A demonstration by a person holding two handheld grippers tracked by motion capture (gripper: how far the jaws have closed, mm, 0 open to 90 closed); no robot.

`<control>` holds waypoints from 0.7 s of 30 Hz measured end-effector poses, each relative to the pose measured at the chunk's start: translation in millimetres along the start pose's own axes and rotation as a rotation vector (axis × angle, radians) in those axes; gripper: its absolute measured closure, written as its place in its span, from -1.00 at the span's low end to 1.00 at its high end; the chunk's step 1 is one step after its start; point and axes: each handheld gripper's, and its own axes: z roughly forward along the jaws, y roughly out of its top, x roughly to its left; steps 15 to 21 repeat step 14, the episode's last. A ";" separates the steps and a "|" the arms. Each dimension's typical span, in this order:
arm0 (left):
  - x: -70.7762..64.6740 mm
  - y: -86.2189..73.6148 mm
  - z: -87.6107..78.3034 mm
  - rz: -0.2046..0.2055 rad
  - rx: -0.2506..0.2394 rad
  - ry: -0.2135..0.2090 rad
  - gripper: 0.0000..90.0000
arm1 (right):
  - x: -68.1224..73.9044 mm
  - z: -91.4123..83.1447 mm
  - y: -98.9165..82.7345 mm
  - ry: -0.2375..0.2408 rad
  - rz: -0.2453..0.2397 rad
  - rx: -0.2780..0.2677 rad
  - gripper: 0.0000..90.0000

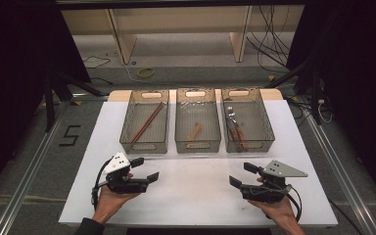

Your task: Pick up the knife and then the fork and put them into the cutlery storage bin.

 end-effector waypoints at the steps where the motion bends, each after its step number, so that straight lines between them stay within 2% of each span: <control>1: 0.0 0.0 0.1 -0.001 -0.001 0.000 -0.63 | -0.1 -0.1 0.0 -0.002 -0.001 0.000 -0.48; 21: -0.6 0.1 0.3 0.002 0.003 0.000 -0.63 | -0.1 -0.5 -0.6 -0.006 -0.009 0.003 -0.47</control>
